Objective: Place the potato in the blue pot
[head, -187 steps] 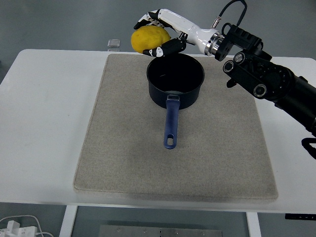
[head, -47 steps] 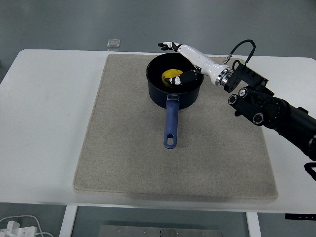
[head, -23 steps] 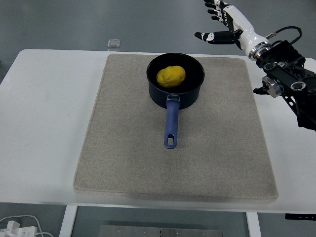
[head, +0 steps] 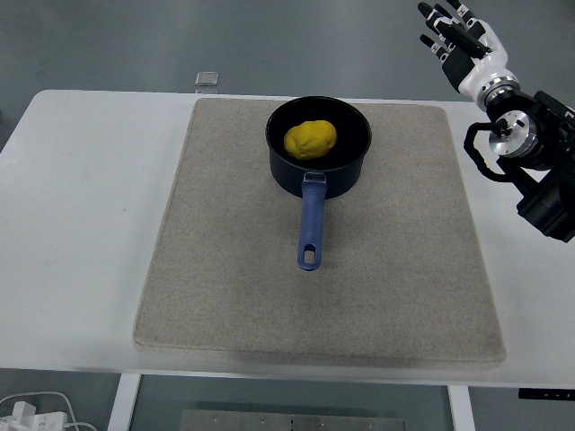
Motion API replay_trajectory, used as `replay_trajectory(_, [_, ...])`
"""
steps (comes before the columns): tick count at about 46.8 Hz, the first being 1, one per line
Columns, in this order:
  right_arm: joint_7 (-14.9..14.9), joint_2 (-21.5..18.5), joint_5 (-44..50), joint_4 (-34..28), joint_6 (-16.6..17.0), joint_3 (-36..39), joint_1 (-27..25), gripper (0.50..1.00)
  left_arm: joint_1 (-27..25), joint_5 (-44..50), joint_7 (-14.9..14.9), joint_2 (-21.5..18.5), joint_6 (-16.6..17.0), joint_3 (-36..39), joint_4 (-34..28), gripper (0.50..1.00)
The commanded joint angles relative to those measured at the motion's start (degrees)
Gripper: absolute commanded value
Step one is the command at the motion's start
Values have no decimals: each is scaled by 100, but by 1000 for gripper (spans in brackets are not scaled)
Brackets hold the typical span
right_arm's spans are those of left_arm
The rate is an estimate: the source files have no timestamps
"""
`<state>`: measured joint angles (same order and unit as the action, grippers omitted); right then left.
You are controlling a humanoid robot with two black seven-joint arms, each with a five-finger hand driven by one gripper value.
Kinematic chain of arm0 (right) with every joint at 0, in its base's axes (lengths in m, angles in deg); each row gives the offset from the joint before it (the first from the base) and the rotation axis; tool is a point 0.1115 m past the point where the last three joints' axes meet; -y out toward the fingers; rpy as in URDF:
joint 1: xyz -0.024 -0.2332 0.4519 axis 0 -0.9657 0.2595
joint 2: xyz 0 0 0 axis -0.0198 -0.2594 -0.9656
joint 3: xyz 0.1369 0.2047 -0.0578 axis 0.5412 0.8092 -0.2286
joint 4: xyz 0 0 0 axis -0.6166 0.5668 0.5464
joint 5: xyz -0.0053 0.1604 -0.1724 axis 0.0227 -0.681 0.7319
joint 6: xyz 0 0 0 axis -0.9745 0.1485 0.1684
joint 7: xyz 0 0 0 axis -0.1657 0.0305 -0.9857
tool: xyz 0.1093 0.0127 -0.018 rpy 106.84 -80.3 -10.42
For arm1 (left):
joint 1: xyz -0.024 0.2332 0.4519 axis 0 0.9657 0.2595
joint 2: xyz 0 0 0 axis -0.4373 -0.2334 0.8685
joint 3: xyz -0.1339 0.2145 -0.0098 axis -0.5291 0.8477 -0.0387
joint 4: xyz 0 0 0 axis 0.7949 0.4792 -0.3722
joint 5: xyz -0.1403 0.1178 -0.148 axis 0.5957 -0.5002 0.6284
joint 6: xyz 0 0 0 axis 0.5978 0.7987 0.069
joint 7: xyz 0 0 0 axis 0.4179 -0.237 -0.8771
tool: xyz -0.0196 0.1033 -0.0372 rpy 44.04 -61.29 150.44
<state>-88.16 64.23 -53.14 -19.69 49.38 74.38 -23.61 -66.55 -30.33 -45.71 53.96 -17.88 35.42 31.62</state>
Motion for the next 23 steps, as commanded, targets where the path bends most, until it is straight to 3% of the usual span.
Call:
replay_trajectory(1, [-9,-138,-152,-8,-61,-2,-100,915,73,0,1,0,0,0,8,999])
replay_trajectory(23, [-79,-138,-82,-8,18,103,-381,917,213,9,1,0,0,0,70,999])
